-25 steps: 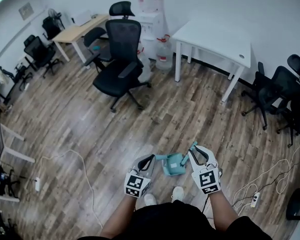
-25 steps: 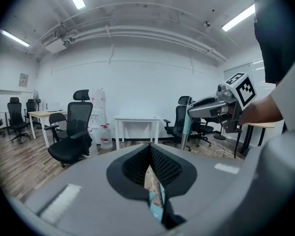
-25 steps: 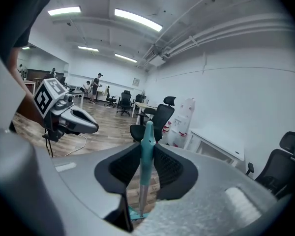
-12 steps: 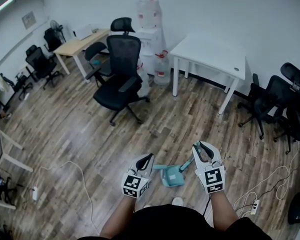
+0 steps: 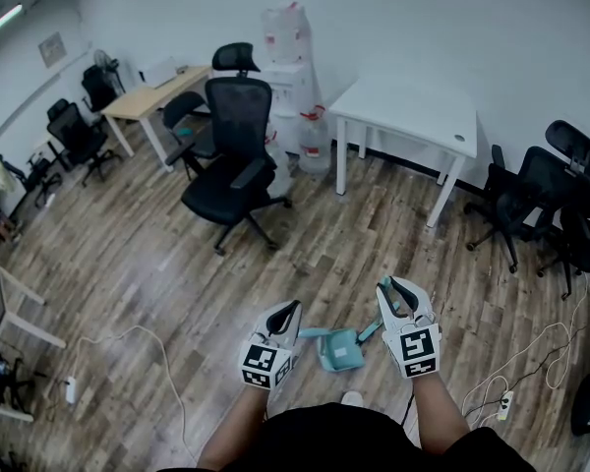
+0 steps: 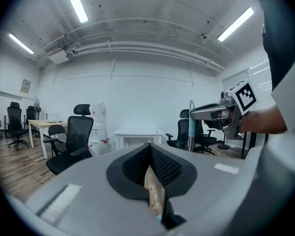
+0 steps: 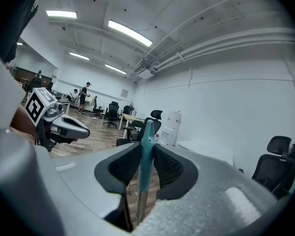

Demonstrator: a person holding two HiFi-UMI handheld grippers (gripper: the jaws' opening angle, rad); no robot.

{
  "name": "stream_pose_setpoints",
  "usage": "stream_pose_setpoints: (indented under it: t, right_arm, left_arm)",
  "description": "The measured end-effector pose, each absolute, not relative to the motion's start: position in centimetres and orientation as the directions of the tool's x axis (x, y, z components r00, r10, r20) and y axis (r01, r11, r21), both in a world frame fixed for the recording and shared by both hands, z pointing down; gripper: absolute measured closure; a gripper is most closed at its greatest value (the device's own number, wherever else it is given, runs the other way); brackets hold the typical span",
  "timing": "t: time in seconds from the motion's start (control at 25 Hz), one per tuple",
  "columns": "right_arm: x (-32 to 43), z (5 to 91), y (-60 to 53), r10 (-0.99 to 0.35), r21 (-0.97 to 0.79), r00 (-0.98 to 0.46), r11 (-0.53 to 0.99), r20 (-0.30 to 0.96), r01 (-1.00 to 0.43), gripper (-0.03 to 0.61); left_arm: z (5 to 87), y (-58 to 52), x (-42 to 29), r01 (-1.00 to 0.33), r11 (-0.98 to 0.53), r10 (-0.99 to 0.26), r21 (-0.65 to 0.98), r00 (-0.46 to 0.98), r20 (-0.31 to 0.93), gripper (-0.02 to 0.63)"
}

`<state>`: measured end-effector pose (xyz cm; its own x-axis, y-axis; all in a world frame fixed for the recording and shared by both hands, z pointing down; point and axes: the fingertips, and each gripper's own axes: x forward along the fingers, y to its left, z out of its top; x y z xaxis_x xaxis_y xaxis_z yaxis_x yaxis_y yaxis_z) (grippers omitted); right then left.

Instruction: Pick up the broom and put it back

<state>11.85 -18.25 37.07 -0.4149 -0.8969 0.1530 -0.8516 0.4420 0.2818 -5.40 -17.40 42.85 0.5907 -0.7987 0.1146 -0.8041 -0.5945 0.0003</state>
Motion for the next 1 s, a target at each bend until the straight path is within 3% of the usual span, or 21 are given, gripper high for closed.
stream_pose_setpoints:
  t: [0.4, 1.0]
  right_arm:
    - [11.7, 38.7, -18.1, -0.886, 0.292, -0.423, 0.462, 0.189, -0.838, 0.485]
    - [12.5, 44.3, -17.7, -0.830, 0.304, -0.439, 0.541, 0.346, -0.784, 0.486]
  left_arm:
    - [44.1, -16.9, -6.1, -0.818, -0.576, -0.808, -0.002, 0.568, 0.158, 0.597]
    - [48.4, -15.3, -5.9, -0.820, -0.569, -0.784, 0.061, 0.564, 0.259, 0.597]
